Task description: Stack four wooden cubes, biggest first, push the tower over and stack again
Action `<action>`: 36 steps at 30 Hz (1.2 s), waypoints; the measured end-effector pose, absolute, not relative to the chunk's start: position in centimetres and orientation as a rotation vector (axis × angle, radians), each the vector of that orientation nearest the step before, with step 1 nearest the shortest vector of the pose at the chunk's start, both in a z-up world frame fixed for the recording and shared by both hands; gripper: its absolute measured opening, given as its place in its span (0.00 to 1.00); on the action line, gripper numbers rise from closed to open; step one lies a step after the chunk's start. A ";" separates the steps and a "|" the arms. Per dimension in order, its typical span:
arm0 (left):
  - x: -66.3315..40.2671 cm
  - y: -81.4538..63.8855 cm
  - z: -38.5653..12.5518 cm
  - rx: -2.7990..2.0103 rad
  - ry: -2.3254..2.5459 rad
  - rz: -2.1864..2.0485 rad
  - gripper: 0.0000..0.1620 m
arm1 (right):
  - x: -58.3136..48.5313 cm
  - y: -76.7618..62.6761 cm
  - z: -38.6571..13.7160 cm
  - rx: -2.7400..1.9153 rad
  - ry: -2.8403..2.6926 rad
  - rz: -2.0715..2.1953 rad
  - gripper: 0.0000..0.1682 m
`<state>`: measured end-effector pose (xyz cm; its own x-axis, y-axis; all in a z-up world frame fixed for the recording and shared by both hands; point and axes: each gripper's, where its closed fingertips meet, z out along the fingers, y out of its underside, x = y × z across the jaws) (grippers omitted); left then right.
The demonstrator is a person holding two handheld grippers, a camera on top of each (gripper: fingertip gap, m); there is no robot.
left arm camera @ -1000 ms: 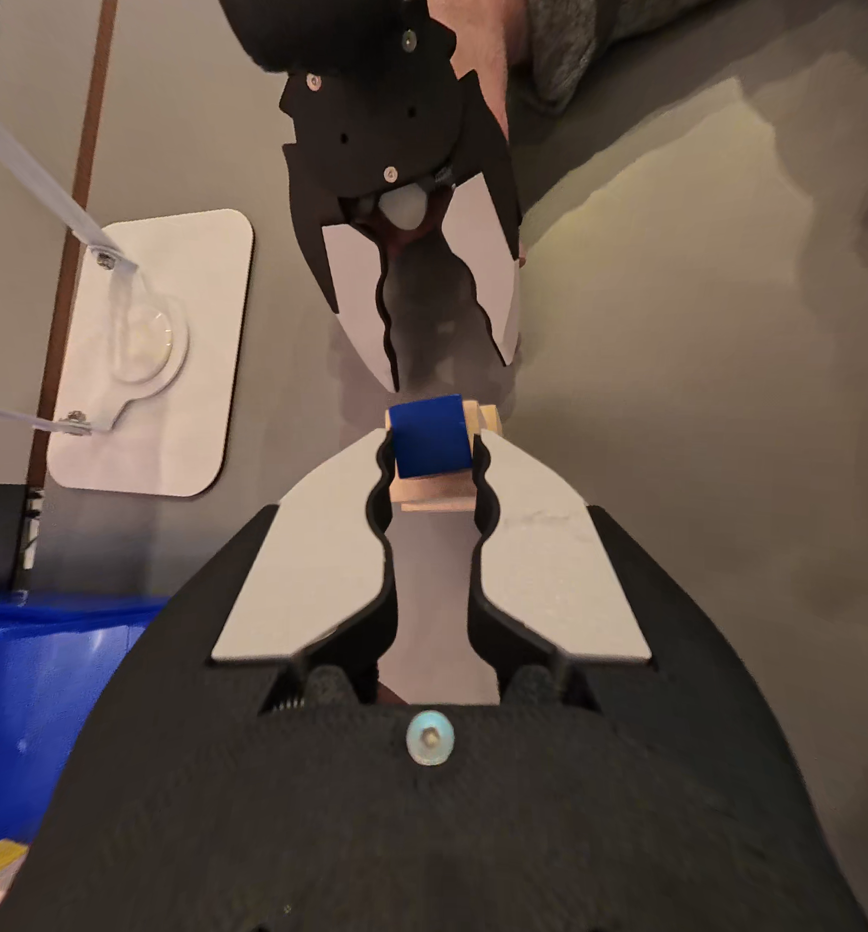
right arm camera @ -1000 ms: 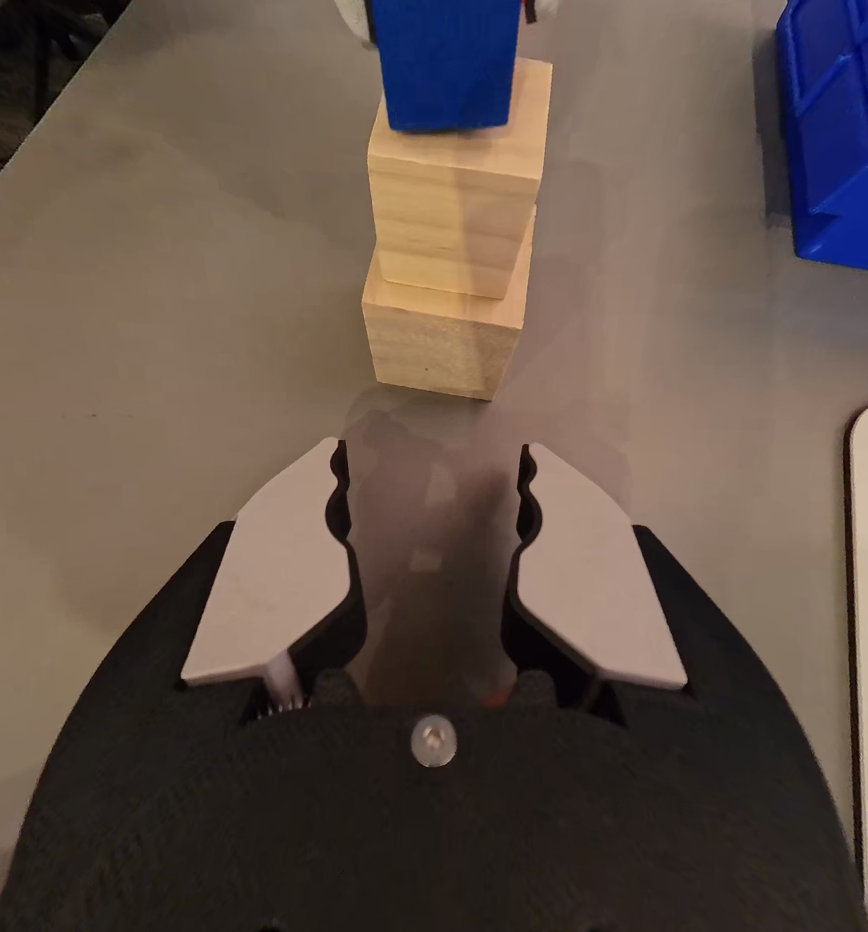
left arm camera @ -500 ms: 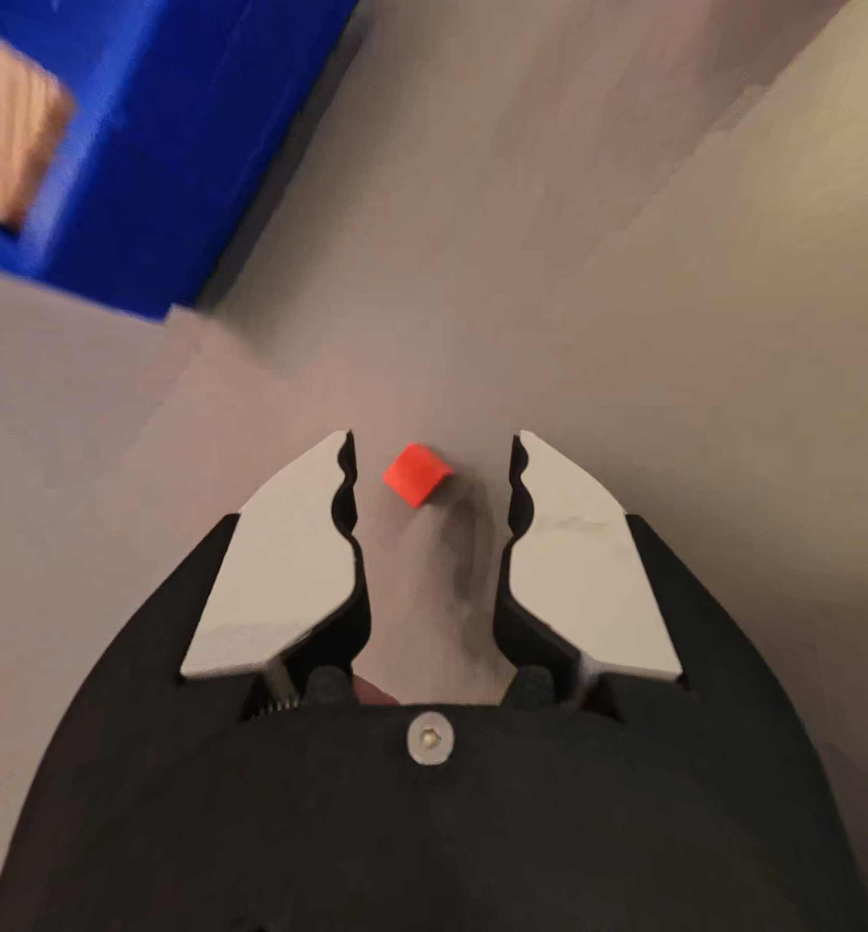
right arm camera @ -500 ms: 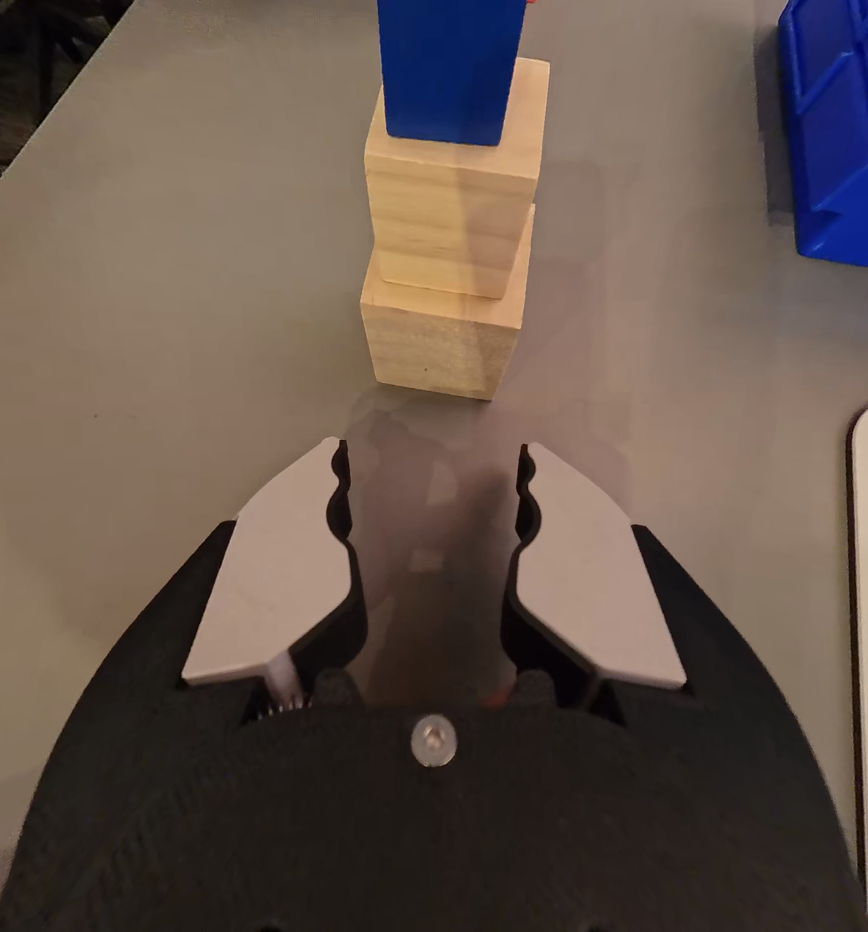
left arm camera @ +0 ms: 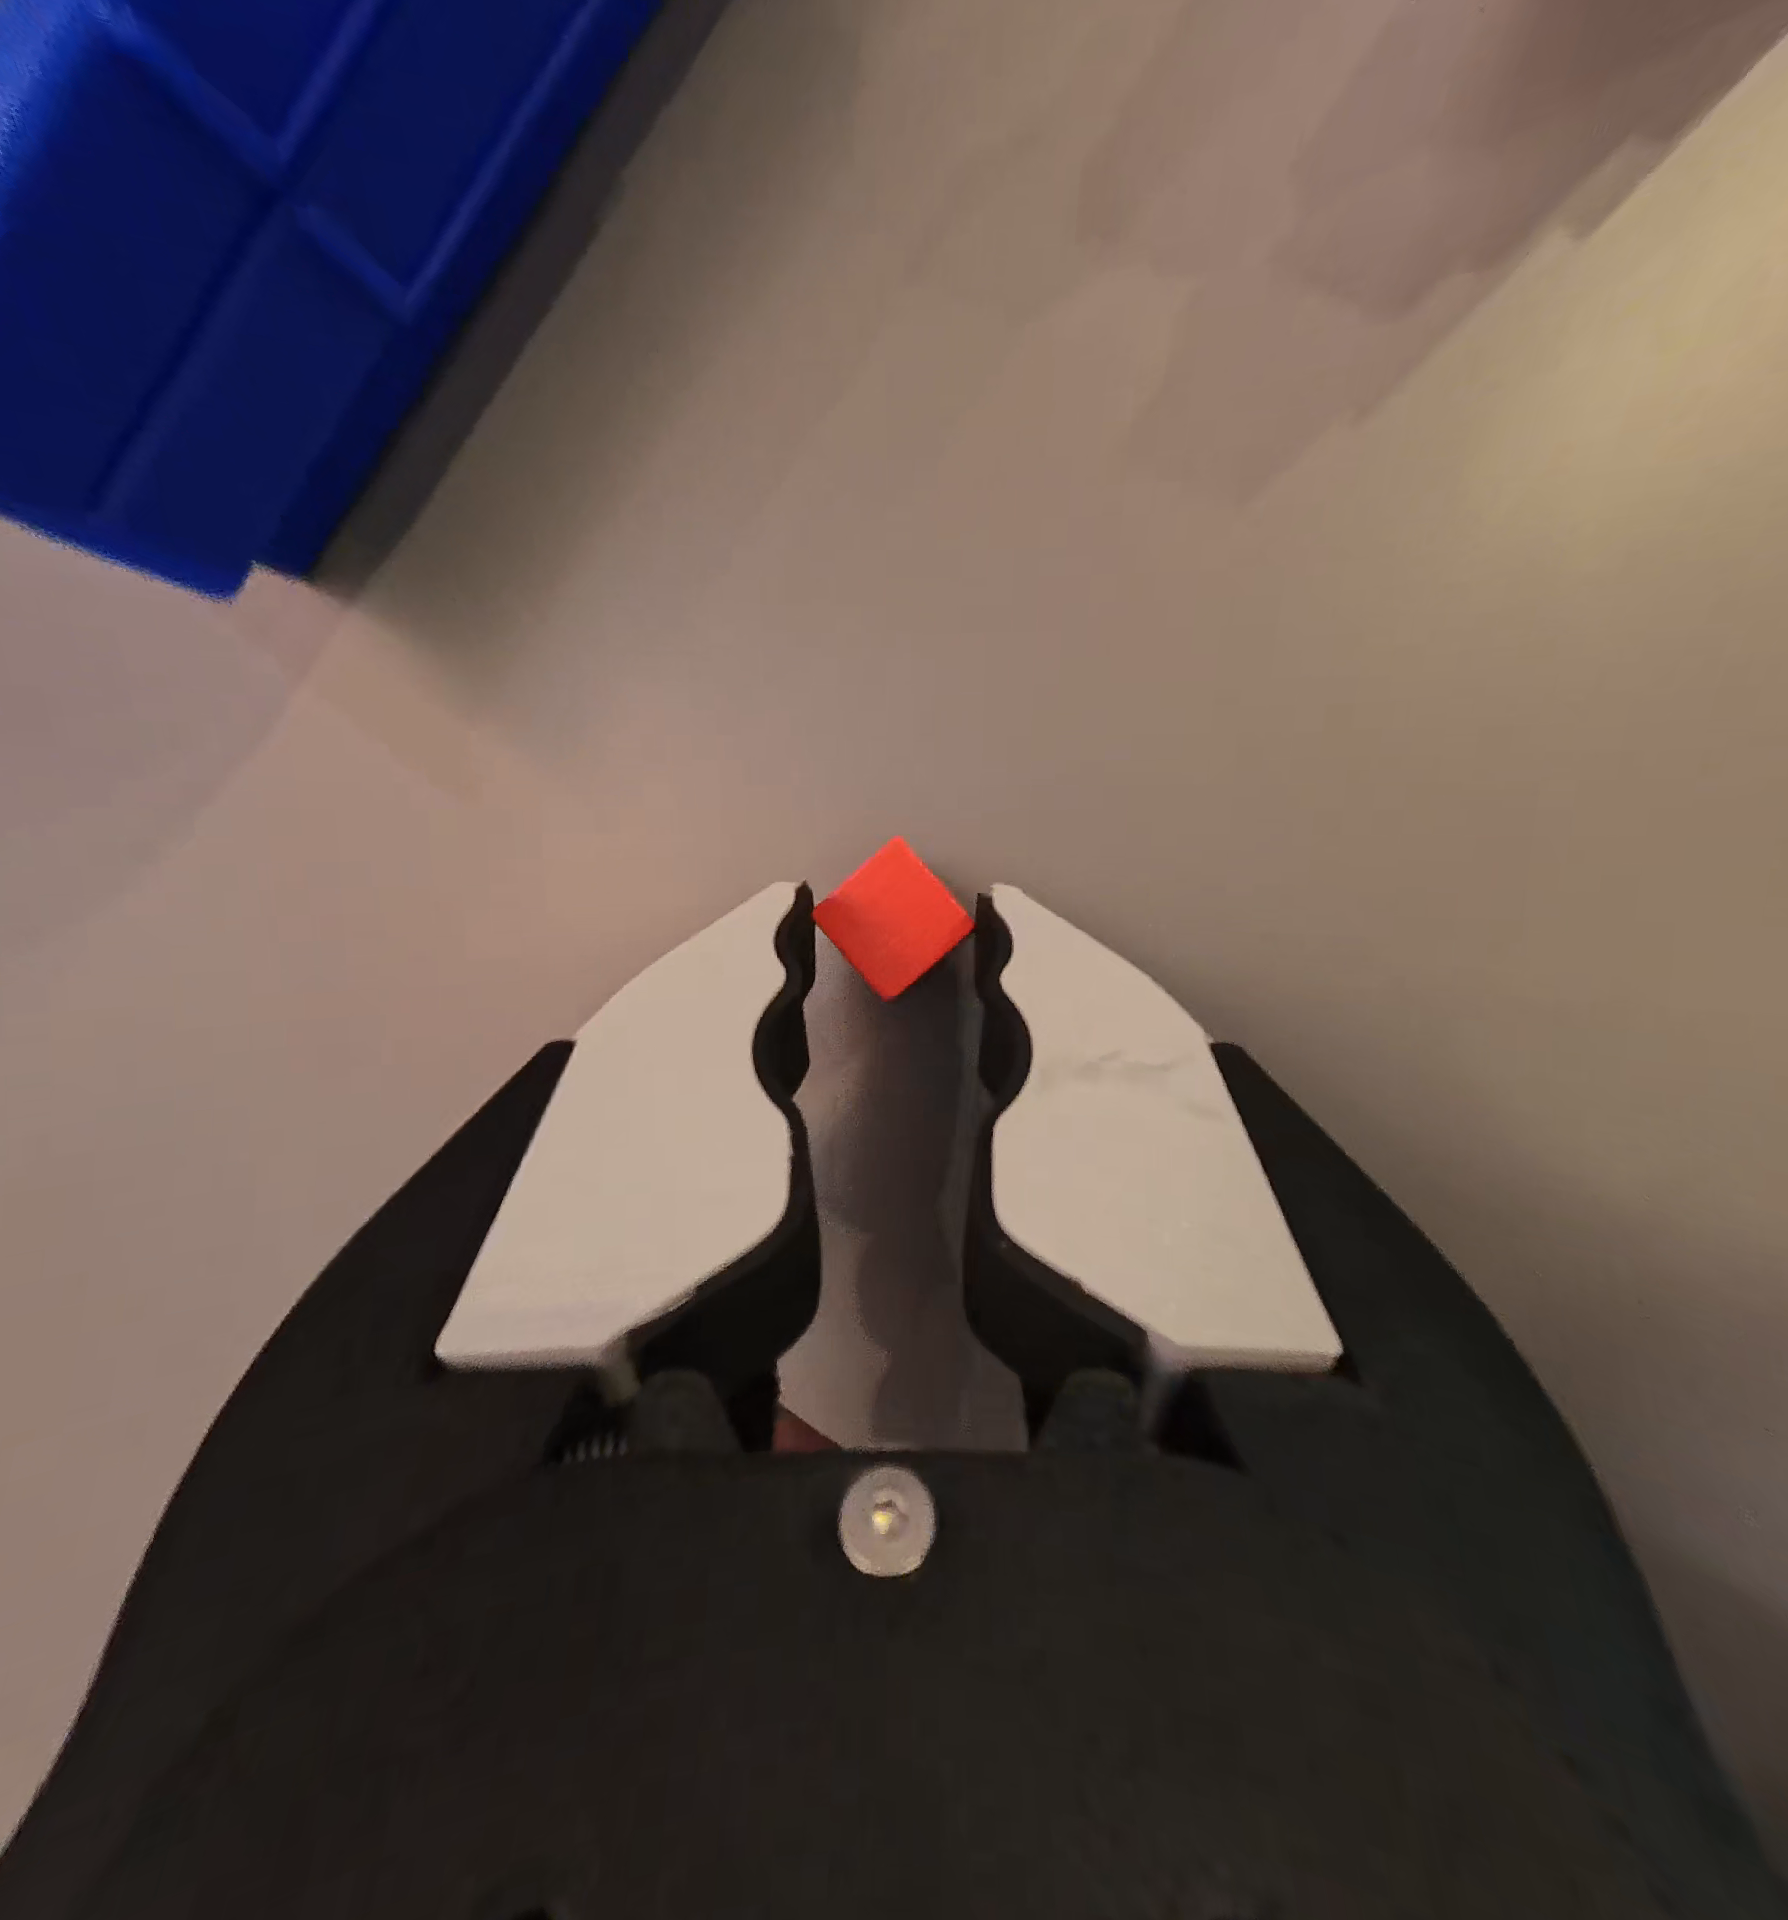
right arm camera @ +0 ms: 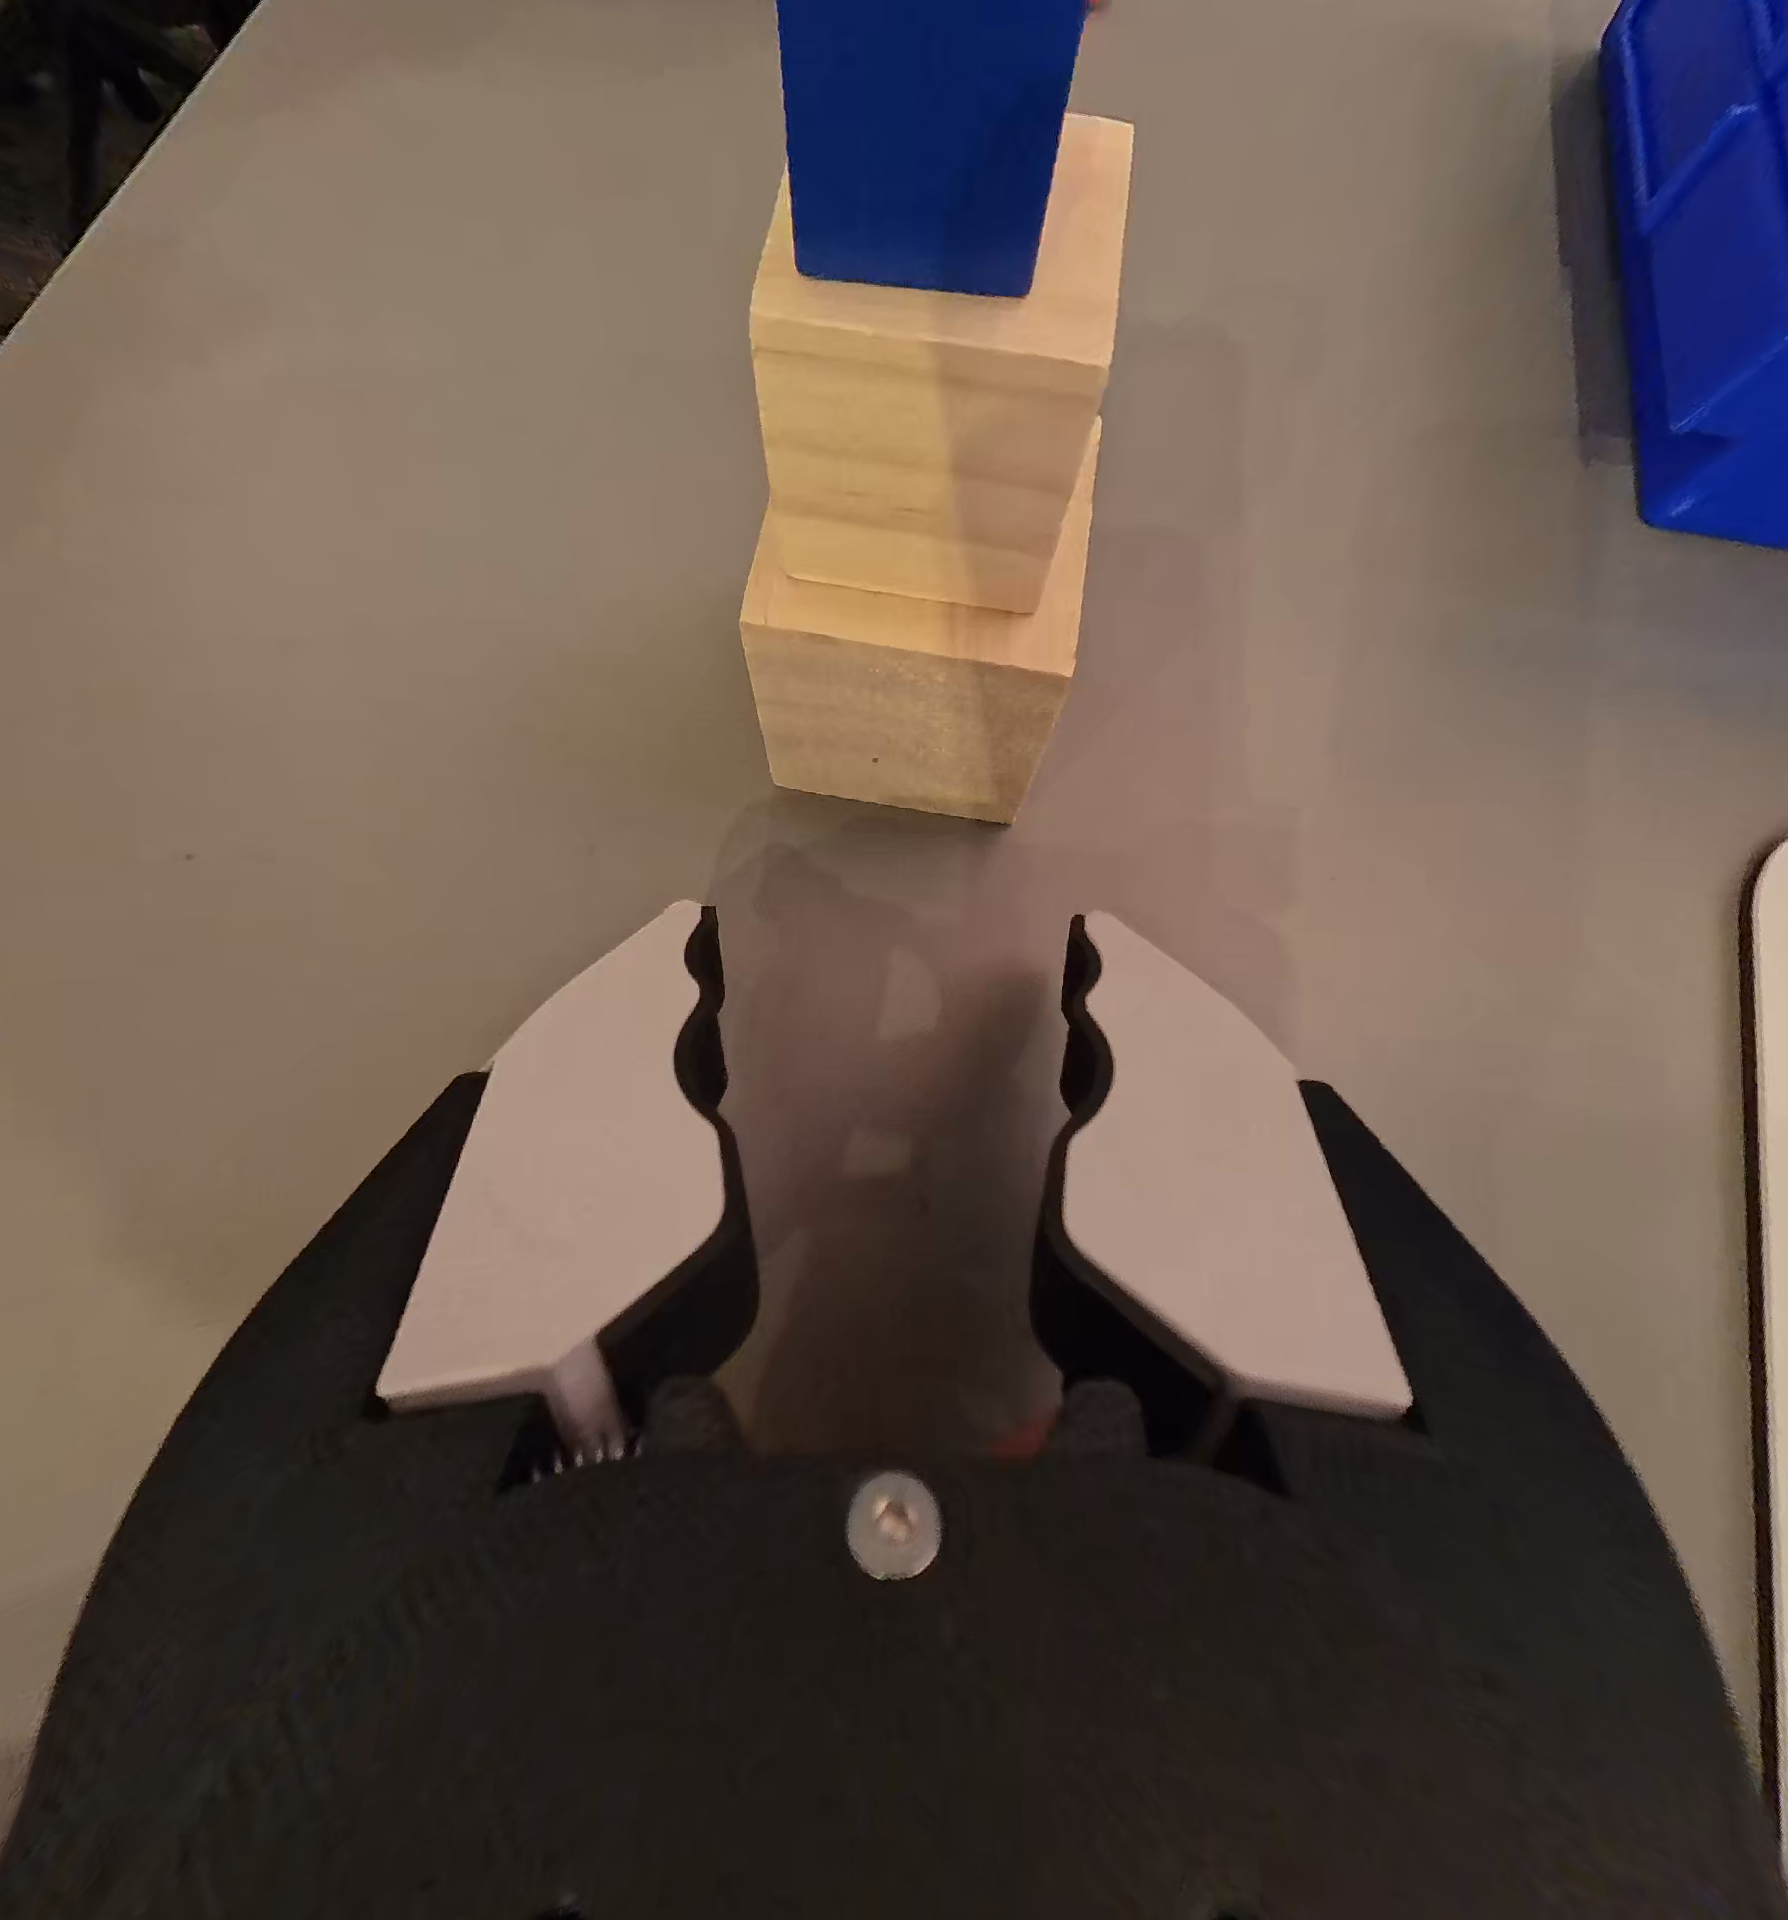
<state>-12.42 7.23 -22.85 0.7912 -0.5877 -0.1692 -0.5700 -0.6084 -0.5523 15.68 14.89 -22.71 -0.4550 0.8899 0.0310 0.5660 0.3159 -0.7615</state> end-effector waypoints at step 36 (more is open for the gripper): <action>5.3 12.4 -12.3 -1.952 1.232 -0.260 0.16 | 15.8 14.7 -22.5 -1.264 -2.136 0.971 0.34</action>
